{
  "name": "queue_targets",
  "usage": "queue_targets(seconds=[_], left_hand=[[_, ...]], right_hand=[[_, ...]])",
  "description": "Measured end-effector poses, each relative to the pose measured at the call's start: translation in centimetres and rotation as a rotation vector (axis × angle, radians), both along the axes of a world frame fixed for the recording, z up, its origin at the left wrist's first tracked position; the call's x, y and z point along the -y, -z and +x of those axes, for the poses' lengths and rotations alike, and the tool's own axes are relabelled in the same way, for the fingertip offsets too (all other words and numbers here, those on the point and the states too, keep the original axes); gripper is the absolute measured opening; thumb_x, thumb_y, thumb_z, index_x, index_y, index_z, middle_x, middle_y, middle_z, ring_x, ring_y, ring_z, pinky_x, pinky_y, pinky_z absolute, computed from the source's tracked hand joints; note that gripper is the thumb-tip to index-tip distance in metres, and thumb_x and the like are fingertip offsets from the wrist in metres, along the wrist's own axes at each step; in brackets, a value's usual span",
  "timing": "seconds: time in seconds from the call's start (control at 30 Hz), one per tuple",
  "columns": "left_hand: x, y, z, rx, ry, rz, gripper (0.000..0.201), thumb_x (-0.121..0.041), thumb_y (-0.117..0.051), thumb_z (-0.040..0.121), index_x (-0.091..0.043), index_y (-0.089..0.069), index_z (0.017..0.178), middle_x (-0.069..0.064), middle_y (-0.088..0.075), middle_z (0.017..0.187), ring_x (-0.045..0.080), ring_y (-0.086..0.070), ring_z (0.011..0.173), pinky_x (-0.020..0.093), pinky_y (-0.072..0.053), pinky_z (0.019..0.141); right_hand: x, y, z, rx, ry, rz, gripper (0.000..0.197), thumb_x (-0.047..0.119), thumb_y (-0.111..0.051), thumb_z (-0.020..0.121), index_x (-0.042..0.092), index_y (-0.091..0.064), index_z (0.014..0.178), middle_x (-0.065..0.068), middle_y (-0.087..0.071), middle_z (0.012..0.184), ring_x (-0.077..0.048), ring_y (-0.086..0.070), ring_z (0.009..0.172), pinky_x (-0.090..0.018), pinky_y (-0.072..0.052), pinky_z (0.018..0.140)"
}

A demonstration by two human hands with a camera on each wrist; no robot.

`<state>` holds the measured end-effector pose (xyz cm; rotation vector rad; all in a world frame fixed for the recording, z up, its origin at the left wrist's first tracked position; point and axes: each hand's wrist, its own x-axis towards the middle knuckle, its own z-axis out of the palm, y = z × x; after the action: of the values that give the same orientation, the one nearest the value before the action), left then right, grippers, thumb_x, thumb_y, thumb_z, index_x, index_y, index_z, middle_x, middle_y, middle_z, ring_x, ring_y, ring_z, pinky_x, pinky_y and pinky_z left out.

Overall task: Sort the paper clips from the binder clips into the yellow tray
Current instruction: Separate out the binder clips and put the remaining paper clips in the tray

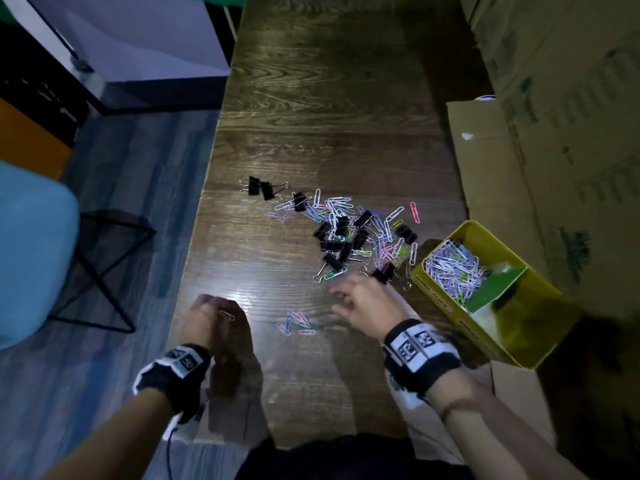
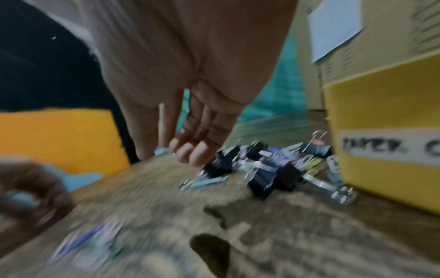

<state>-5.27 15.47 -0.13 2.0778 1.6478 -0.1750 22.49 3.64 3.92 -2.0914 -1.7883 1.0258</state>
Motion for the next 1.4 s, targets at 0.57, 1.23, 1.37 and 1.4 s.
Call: queue_targets(seconds=[0.57,1.23,1.37,1.4], left_hand=[[3.9,1.6,4.4,0.154,0.752,0.051,0.060,-0.011,-0.077,0.064,-0.013,-0.057,0.121,0.008,-0.061,0.111,0.022,-0.061,0.091,0.026,-0.054,0.073],[3.9,1.6,5.9,-0.081,1.090,0.284,0.044,-0.029,-0.088,0.037,-0.015,-0.072,0.076,-0.008,-0.063,0.067,0.007,-0.059,0.058,0.014,-0.043,0.056],[3.9,2.4,5.6,-0.077,1.052,0.254,0.041,-0.018,-0.083,0.051,-0.010,-0.067,0.088,0.000,-0.061,0.073,0.015,-0.058,0.062,0.021,-0.048,0.048],[4.1,2.0,5.8,-0.077,1.055,0.256,0.037,-0.016,-0.080,0.054,-0.010,-0.066,0.088,0.001,-0.061,0.074,0.016,-0.057,0.063,0.022,-0.048,0.049]], right_hand=[[-0.1,7.3,-7.6,0.090,0.025,-0.142,0.029,0.024,-0.050,0.091,0.018,-0.055,0.119,-0.008,-0.057,0.116,-0.029,-0.057,0.107,-0.037,-0.048,0.091],[0.6,5.7,-8.3,0.274,-0.253,-0.153,0.036,-0.007,-0.043,0.087,-0.003,-0.050,0.122,-0.019,-0.053,0.124,-0.034,-0.047,0.120,-0.042,-0.043,0.099],[0.9,6.1,-8.1,0.288,-0.224,-0.124,0.038,-0.009,-0.047,0.086,0.000,-0.051,0.122,-0.018,-0.053,0.125,-0.034,-0.050,0.119,-0.043,-0.045,0.097],[1.0,6.1,-8.0,0.288,-0.207,-0.117,0.038,-0.007,-0.047,0.087,0.001,-0.051,0.123,-0.018,-0.053,0.126,-0.034,-0.050,0.119,-0.042,-0.045,0.097]])
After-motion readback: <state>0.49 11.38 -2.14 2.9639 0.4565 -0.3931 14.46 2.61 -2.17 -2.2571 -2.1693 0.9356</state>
